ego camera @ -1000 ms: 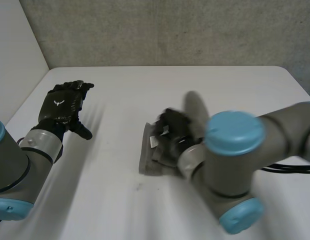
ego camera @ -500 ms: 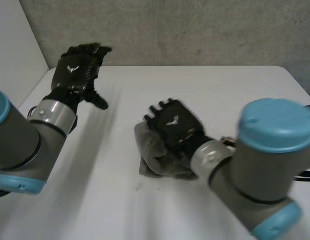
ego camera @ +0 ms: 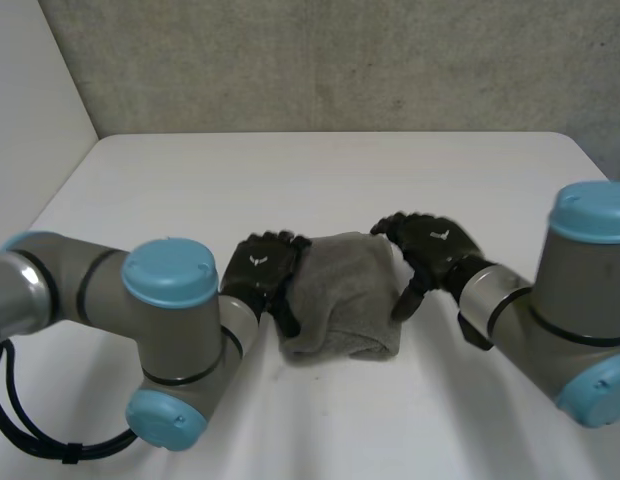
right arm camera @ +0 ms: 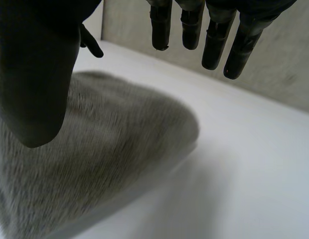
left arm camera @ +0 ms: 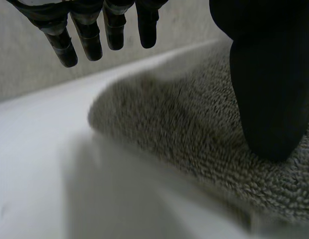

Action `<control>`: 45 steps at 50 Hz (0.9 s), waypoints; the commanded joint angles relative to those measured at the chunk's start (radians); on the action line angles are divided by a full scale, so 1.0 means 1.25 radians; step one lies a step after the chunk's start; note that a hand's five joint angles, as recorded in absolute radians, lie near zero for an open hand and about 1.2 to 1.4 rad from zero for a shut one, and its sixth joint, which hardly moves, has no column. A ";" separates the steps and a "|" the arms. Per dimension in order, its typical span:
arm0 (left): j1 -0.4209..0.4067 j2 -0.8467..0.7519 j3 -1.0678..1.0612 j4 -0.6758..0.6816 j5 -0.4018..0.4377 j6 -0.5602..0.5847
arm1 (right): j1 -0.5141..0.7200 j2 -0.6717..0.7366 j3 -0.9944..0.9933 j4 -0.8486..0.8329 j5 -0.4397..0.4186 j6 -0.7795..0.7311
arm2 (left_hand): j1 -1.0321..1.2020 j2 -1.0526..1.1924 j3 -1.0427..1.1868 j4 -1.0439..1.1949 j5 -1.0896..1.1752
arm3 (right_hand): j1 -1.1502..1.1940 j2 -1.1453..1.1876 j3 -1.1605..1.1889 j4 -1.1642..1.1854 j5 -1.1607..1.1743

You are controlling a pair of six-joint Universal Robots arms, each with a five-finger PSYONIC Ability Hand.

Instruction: Fold the towel.

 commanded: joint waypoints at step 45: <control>0.135 0.439 0.193 -0.466 -0.031 -0.023 | -0.127 -0.313 -0.212 0.269 0.157 -0.044 | 0.000 0.007 0.007 0.007 -0.024 | -0.048 -0.060 -0.057 -0.071 -0.050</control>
